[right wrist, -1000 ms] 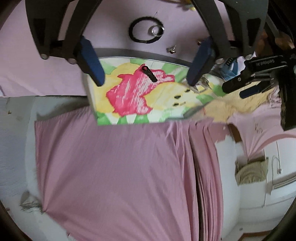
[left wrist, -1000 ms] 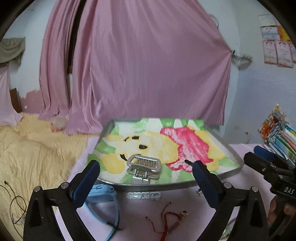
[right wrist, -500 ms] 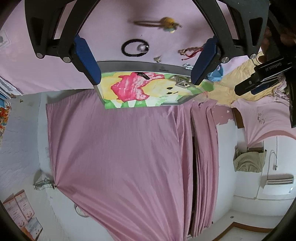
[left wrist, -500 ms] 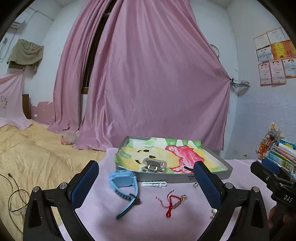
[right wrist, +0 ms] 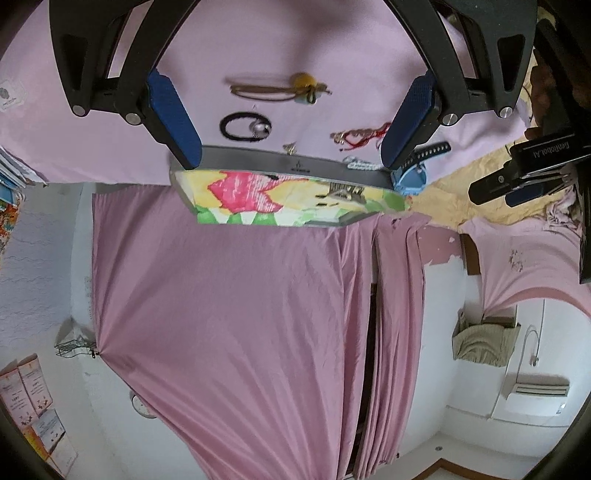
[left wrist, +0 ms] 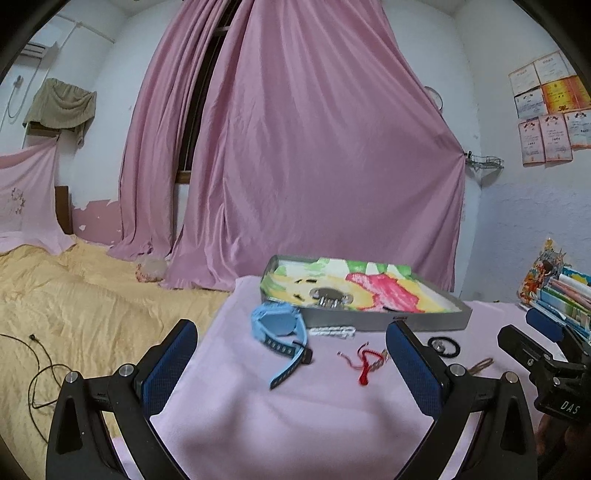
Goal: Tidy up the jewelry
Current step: 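Grasp the yellow-bead keychain with the right tool while the left tool approaches the blue smartwatch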
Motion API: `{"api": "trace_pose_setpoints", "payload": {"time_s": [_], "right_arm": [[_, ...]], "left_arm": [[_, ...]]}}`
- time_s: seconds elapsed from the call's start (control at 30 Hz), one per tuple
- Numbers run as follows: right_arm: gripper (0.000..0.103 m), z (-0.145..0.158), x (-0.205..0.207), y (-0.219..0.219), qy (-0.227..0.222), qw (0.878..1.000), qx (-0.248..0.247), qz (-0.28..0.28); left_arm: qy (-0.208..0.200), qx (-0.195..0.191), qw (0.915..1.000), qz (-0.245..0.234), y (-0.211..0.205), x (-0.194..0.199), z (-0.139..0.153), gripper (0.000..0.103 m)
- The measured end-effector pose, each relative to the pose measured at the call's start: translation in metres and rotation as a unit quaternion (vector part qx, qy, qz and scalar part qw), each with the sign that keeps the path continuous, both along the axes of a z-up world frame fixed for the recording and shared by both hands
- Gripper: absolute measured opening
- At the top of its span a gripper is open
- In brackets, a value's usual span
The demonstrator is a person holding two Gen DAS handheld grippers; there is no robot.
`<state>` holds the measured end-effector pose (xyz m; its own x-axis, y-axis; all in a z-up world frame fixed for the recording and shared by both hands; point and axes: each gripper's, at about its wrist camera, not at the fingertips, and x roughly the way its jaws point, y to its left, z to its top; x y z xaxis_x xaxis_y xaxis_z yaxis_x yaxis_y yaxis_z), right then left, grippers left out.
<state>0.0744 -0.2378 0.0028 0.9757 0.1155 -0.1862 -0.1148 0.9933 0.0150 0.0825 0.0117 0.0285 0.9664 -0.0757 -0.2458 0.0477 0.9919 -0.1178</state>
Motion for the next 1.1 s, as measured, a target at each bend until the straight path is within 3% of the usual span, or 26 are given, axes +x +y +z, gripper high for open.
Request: {"api": "trace_pose_setpoints", "payload": {"time_s": [0.27, 0.77, 0.93, 1.1], "right_arm": [[0.095, -0.017, 0.003, 0.004, 0.047, 0.999, -0.002, 0.000], [0.094, -0.030, 0.040, 0.009, 0.163, 0.987, 0.009, 0.001], [0.070, -0.032, 0.055, 0.016, 0.198, 0.980, 0.001, 0.005], [0.065, -0.035, 0.068, 0.019, 0.227, 0.974, 0.005, 0.008]], "left_arm": [[0.057, 0.005, 0.9984, -0.004, 0.009, 0.015, -0.013, 0.103], [0.182, 0.021, 0.9828, -0.023, 0.002, 0.071, -0.022, 0.103], [0.205, 0.017, 0.9783, -0.019, 0.003, 0.089, -0.017, 0.102], [0.229, 0.021, 0.9730, -0.012, 0.003, 0.109, -0.014, 0.102]]}}
